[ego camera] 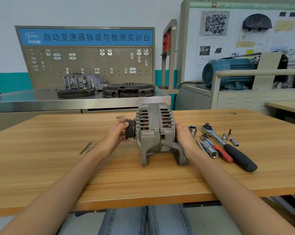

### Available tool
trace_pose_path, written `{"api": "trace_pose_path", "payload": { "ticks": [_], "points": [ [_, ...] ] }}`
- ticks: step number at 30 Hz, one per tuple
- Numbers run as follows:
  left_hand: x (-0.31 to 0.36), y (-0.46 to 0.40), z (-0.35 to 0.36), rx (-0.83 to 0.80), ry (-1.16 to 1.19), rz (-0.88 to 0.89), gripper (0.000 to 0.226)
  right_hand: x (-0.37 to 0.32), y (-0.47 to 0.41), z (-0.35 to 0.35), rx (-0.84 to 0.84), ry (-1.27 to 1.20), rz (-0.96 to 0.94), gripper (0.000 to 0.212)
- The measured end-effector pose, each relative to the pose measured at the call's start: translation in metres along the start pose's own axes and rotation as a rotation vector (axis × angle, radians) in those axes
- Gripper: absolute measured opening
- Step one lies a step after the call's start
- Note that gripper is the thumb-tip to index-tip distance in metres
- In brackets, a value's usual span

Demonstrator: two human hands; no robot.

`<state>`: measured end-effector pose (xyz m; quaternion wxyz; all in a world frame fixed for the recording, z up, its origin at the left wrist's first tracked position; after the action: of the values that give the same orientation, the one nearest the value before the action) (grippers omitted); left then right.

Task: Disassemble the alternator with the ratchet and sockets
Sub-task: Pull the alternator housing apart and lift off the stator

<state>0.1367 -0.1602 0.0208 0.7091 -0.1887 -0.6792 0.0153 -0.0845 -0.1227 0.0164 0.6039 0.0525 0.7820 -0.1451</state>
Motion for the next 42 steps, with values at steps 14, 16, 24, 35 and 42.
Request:
{"api": "trace_pose_path", "payload": {
  "ticks": [14,16,24,35,42],
  "points": [
    [-0.012,-0.001,-0.007,0.03,-0.091,0.05,0.029,0.003,0.0,0.001,-0.017,-0.025,0.026,0.051],
    [-0.012,0.005,-0.005,0.06,-0.162,0.011,0.062,0.002,-0.001,0.001,-0.015,-0.018,0.028,0.054],
    [-0.007,0.006,0.001,0.047,-0.126,0.113,0.028,0.001,0.003,0.001,-0.017,-0.039,0.016,0.049],
    [-0.01,0.003,-0.001,0.055,-0.031,0.086,0.033,-0.001,0.006,0.001,-0.031,-0.021,0.036,0.046],
    [-0.018,0.003,-0.004,0.097,-0.157,-0.068,0.082,0.001,0.003,0.001,-0.03,-0.028,0.029,0.046]
  ]
}}
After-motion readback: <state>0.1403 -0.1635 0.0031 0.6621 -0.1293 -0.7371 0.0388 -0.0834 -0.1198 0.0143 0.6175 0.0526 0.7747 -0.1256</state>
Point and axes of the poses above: each hand's wrist, its own y-axis away from the middle knuckle, its own z-axis out of the palm, x = y × z, the point moved 4 cm from there along -y, towards the middle knuckle, and after that the axes turned 5 degrees about y, right-handed, at the moved point
